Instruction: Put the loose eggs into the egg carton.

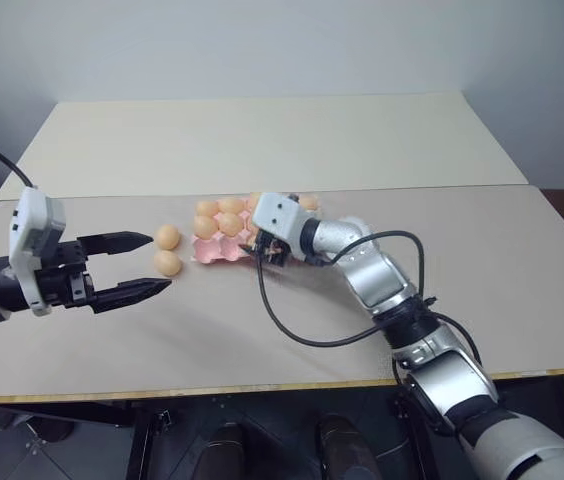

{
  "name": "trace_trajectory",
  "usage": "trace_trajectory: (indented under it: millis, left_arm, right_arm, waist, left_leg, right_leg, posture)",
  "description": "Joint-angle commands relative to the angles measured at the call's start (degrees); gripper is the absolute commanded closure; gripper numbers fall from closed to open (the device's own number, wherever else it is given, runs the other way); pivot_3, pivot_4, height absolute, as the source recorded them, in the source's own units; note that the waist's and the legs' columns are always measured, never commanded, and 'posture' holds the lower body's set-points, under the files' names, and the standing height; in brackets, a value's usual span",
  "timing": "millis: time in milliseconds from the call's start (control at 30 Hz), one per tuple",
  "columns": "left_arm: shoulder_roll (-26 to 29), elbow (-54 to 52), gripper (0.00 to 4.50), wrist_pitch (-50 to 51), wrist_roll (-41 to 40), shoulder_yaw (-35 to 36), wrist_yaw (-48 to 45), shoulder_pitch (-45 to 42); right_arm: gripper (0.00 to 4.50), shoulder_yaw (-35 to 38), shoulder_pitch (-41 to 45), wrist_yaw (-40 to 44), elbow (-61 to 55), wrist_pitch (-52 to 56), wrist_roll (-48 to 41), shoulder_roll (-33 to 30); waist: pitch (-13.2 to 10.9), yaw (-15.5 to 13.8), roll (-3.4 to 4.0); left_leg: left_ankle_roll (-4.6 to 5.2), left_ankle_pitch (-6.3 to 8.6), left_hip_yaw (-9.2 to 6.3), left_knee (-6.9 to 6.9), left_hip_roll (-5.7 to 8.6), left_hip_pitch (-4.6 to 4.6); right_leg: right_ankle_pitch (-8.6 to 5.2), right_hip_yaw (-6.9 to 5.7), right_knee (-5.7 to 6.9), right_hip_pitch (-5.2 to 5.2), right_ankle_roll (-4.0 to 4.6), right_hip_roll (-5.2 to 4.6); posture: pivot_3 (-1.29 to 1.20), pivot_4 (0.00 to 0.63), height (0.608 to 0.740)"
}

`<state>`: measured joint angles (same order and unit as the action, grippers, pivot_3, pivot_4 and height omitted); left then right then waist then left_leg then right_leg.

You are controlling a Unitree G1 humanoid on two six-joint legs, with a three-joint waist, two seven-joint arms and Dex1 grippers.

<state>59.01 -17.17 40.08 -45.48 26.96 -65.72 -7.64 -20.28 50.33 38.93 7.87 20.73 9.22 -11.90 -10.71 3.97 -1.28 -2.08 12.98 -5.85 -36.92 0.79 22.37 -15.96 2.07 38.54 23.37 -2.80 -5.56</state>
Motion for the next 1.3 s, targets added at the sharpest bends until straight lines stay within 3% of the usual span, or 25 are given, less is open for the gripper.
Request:
trace_trajectory:
  millis: [33, 267, 533, 800, 933, 1300]
  left_arm:
    - [0.3, 0.1, 0.0, -0.5, -0.7, 2.2, 0.2, -0.5]
    - [1.0, 4.5, 0.0, -0.4, 0.4, 6.0, -0.1, 1.8]
    - [0.6, 5.6, 0.0, -1.1, 2.6, 11.1, -2.6, 11.0]
    - [-2.6, 3.3, 0.0, 0.6, 1.9, 13.0, 1.8, 14.4]
    - [-5.8, 2.8, 0.0, -1.6, 7.4, 10.8, 9.7, 15.6]
    - [-19.2, 4.1, 0.0, 4.5, 12.4, -5.0, 33.5, -2.5]
  right_arm:
    - [0.02, 8.1, 0.6, 3.3, -12.9, 7.6, -7.3, -3.1]
    - [0.02, 21.1, -10.7, 12.8, -26.8, 13.9, -19.6, -19.0]
    - [0.02, 32.6, -30.8, 19.5, -34.9, 14.3, -30.8, -29.3]
    - [0.02, 32.0, -32.5, 16.8, -36.0, 15.1, -34.4, -30.8]
    - [0.02, 31.5, -32.3, 16.3, -35.6, 14.6, -34.6, -31.4]
    - [0.02, 29.5, -30.2, 12.8, -34.9, 13.0, -33.8, -30.1]
  waist:
    - [0.0, -0.1, 0.0]
    - [0.0, -1.2, -0.02]
    - [0.0, -1.1, -0.02]
    - [0.0, -1.3, -0.03]
    - [0.0, -1.5, -0.03]
    - [0.1, -2.3, -0.18]
  left_leg:
    - [0.0, 0.0, 0.0, 0.0, 0.0, 0.02]
    - [0.02, 0.02, 0.01, 0.0, 0.0, 0.0]
    - [0.07, 0.04, 0.13, 0.03, -0.08, -0.05]
    - [0.07, 0.05, 0.27, 0.04, -0.37, -0.15]
    - [0.04, 0.07, 0.28, 0.04, -0.4, -0.07]
    - [0.03, 0.07, 0.28, -0.03, -0.37, -0.03]
  right_leg:
    - [0.0, 0.0, 0.0, 0.01, 0.0, 0.0]
    - [0.0, -0.05, -0.14, -0.1, 0.0, -0.03]
    - [0.0, 0.01, -0.19, -0.14, 0.0, 0.02]
    - [0.11, 0.0, -0.35, -0.28, 0.18, 0.26]
    - [0.12, -0.01, -0.44, -0.24, 0.19, 0.28]
    - [0.23, -0.02, -0.48, -0.27, 0.14, 0.28]
  posture:
    - [0.0, 0.15, 0.74]
    - [0.0, 0.15, 0.74]
    - [0.0, 0.15, 0.74]
    - [0.0, 0.15, 0.74]
    - [0.0, 0.15, 0.74]
    - [0.0, 0.15, 0.74]
